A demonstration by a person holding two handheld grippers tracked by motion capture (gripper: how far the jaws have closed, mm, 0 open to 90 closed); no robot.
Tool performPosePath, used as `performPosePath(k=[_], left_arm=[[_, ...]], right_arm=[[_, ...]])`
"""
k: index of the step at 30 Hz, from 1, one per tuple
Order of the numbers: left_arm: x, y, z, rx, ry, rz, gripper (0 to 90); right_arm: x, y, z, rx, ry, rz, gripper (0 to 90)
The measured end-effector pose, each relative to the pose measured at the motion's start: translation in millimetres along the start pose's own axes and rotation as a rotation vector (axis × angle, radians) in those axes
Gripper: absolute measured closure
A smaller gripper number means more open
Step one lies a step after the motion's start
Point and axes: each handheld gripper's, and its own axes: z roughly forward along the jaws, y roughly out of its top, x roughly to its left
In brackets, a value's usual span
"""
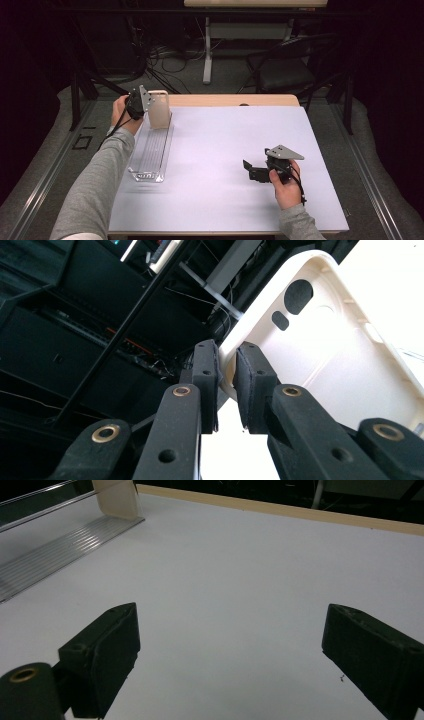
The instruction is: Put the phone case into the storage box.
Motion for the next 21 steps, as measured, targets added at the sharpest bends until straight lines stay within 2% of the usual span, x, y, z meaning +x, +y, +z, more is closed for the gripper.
performPosePath(k=[7,18,21], left_arm=[[-1.3,-0.3,1.5,-0.006,-0.002,0.01,80.3],[0.6,-3.3,2.9,0.002,0.005,0.1,80.5],[0.8,-4.2,3.6,0.002,0.005,0.104,80.5]], right_arm=[[0.7,-0.4,0.7,-0.002,0.0,-0.002,8.3],[1.3,-0.9,1.8,0.003,0.005,-0.007,8.3],[1.3,-1.1,2.3,0.004,0.004,-0.008,8.3]])
